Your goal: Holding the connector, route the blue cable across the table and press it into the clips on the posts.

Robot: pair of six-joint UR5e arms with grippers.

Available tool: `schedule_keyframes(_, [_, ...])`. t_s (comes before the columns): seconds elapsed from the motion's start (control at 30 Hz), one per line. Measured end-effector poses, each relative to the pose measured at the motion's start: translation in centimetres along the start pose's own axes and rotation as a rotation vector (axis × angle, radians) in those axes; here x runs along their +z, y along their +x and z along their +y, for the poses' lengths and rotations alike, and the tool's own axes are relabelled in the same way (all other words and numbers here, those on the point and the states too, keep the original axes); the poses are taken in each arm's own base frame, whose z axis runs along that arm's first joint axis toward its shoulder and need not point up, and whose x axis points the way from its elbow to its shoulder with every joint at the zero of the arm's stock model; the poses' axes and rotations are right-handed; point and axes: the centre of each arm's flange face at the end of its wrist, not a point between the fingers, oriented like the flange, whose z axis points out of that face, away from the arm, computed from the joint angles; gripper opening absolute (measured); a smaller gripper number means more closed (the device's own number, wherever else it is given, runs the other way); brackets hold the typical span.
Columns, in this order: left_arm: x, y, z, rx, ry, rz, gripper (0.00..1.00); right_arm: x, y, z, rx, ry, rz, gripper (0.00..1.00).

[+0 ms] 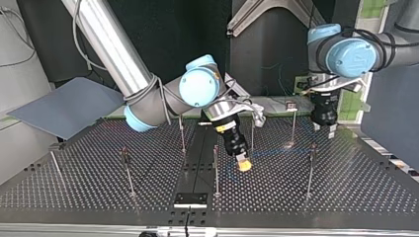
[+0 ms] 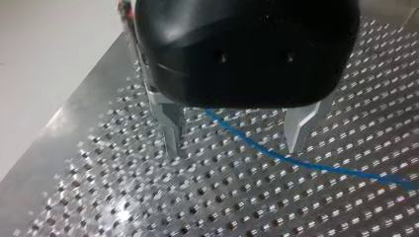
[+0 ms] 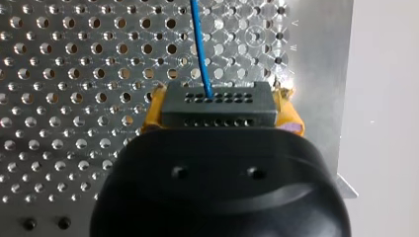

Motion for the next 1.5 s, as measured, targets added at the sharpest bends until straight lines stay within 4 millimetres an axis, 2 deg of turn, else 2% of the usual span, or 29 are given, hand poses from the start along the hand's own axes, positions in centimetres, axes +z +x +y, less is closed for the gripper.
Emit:
schedule_keyframes(0.13, [-1.7, 0.1, -0.3, 0.027, 0.005, 0.016, 1.0, 0.1, 0.0, 0.4, 0.0, -0.01, -0.003, 0.0])
schedule_keyframes(0.23, [-2.3, -0.7, -0.9, 0.049, 0.026, -0.005, 1.0, 0.1, -0.1, 0.8, 0.0, -0.015, -0.005, 0.0])
schedule_keyframes(0.7, [-4.9, -7.3, -5.6, 0.085, 0.214, -0.142, 1.0, 0.1, -0.2, 1.3, 0.0, -0.024, -0.013, 0.0])
schedule_keyframes(0.8, [-5.3, -8.0, -6.5, 0.085, 0.253, -0.152, 1.0, 0.1, -0.2, 1.4, 0.001, -0.024, -0.014, 0.0])
schedule_keyframes(1.07, [-4.7, -6.7, -7.8, 0.13, 0.299, -0.098, 1.0, 0.2, -0.3, 1.7, 0.002, -0.029, -0.014, 0.0])
schedule_keyframes(1.5, [-1.8, -4.5, -10.0, 0.182, 0.303, -0.057, 1.0, 0.3, -0.4, 1.8, 0.002, -0.028, -0.015, 0.0])
